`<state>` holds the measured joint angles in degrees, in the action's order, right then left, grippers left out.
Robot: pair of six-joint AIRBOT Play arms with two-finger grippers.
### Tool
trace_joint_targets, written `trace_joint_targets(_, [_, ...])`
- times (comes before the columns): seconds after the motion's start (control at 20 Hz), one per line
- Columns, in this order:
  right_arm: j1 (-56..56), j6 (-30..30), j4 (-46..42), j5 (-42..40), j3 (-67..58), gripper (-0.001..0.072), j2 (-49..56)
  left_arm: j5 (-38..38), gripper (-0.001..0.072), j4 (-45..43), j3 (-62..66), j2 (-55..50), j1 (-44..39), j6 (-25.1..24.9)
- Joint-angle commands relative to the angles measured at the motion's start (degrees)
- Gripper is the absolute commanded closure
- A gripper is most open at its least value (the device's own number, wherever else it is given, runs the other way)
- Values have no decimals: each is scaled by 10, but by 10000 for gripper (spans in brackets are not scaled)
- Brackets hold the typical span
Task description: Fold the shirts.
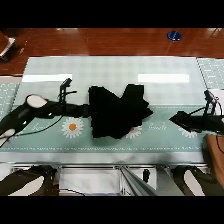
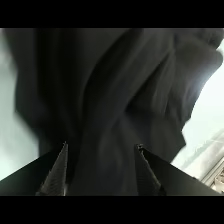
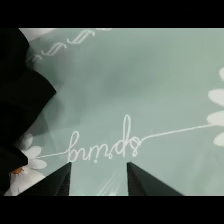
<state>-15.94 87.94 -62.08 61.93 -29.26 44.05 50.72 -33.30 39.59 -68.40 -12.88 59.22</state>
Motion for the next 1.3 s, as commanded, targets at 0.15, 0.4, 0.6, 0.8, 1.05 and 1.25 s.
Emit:
trace_joint_targets(0.15, [-3,-6,30,-25,27,310,-5,94,199,18,101,-154,-53,-46])
trace_joint_targets(0.4, [-3,-47,108,-37,27,310,21,99,204,16,117,-196,-67,-33])
trace_joint_targets(0.6, [-3,-96,186,-61,27,311,94,101,693,5,134,-198,-67,-31])
trace_joint_targets(0.8, [40,-137,278,-101,25,315,180,120,693,3,149,-198,-67,-30])
trace_joint_targets(1.05, [105,-117,287,-157,-48,315,285,131,693,3,149,-198,-66,-30])
trace_joint_targets(1.25, [133,-92,282,-155,-134,316,354,132,693,3,149,-198,-67,-18])
